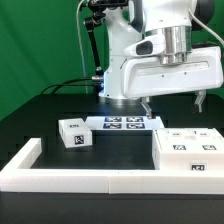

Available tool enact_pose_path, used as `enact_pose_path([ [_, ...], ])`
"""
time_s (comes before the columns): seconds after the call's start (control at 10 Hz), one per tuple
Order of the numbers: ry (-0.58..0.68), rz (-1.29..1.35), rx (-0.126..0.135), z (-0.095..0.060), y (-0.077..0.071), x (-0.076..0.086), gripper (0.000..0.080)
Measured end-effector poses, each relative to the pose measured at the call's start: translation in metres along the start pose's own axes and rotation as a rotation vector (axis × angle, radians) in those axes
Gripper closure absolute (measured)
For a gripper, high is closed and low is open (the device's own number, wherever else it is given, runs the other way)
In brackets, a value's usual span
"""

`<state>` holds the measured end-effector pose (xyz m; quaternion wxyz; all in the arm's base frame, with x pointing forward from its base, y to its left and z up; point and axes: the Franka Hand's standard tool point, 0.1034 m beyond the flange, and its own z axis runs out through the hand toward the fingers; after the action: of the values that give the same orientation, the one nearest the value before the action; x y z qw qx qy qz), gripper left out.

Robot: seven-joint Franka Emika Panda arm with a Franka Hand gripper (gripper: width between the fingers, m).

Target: Assemble cabinet

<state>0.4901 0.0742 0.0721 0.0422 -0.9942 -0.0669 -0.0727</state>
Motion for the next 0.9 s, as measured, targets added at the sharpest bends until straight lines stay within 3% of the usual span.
enact_pose_path([
  [0.4, 0.058, 0.047, -0.03, 0.013, -0.017, 0.0, 0.0002],
  [0.7, 0.086, 0.078, -0.049, 0.031, -0.004, 0.002, 0.0002],
  [0.9, 0.084, 0.076, -0.049, 0.033, -0.001, 0.003, 0.0002],
])
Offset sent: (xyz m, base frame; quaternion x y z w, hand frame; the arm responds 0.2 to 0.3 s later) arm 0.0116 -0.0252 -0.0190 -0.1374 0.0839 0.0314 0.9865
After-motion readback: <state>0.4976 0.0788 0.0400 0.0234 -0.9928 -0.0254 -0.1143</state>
